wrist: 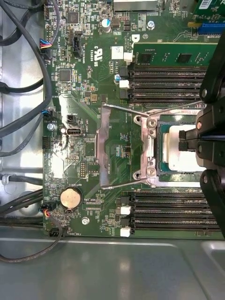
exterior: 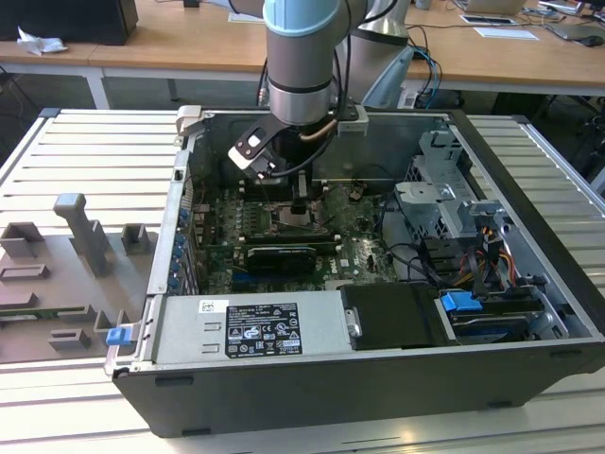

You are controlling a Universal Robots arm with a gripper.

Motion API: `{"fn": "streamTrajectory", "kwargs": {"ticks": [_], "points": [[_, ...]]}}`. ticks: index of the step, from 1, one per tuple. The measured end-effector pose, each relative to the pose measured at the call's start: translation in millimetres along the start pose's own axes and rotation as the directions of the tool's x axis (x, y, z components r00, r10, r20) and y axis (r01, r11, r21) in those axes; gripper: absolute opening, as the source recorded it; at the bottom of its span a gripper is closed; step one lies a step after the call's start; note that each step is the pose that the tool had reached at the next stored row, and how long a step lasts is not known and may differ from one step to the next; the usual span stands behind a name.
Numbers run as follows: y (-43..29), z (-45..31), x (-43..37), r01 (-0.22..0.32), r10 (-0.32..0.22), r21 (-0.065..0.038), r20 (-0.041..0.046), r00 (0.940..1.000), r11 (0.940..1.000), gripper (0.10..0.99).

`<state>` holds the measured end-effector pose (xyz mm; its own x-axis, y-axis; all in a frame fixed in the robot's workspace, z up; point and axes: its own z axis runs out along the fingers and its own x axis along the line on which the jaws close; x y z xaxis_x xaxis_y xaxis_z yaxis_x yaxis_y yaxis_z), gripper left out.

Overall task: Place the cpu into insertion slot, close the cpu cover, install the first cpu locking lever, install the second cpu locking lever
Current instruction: 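Close the cpu cover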

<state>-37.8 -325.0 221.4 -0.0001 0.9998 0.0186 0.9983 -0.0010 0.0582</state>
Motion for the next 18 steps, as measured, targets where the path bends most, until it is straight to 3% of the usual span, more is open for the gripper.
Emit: {"fn": "streamTrajectory", "kwargs": {"ticks": [18], "points": [[0.5, -8.9, 0.1, -0.006, 0.006, 0.000, 0.0004, 1.0000, 1.0000, 0.106]]}}
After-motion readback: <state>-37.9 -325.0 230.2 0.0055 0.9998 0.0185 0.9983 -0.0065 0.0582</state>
